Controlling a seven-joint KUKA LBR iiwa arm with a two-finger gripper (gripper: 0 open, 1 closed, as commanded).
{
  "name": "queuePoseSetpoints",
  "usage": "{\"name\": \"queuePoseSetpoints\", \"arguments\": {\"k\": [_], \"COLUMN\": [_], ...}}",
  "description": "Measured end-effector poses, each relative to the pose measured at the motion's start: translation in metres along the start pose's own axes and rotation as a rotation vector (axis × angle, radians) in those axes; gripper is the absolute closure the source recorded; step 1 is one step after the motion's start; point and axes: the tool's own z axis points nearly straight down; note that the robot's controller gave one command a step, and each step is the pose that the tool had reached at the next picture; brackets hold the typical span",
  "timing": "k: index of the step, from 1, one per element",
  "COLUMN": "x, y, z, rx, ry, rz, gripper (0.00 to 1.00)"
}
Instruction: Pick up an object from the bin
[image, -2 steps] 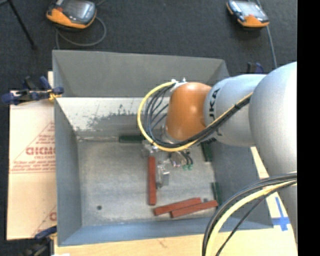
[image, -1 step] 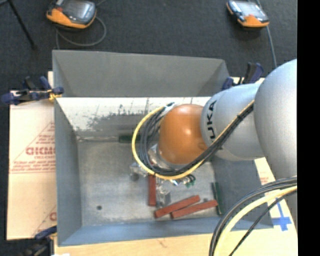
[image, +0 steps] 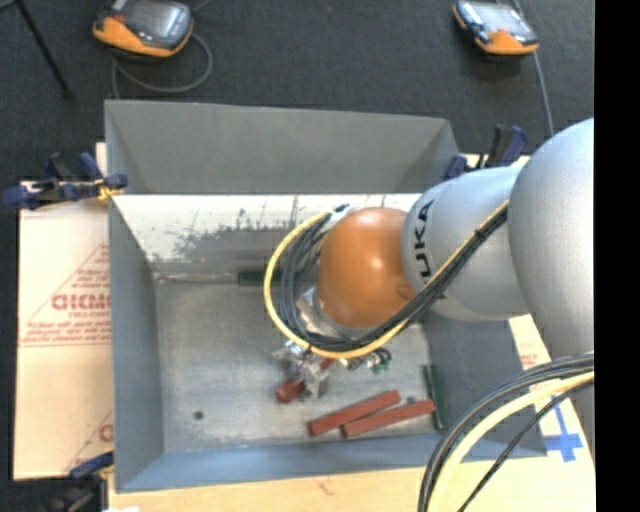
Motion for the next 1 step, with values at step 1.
{"name": "queuePoseSetpoints", "arguments": {"k": [1], "x": [0.0244], "y": [-0.0072], "z": [-0.1867], "rx": [0.005], "ry": [-0.007], "rz": [-0.082], "gripper": [1.00]}}
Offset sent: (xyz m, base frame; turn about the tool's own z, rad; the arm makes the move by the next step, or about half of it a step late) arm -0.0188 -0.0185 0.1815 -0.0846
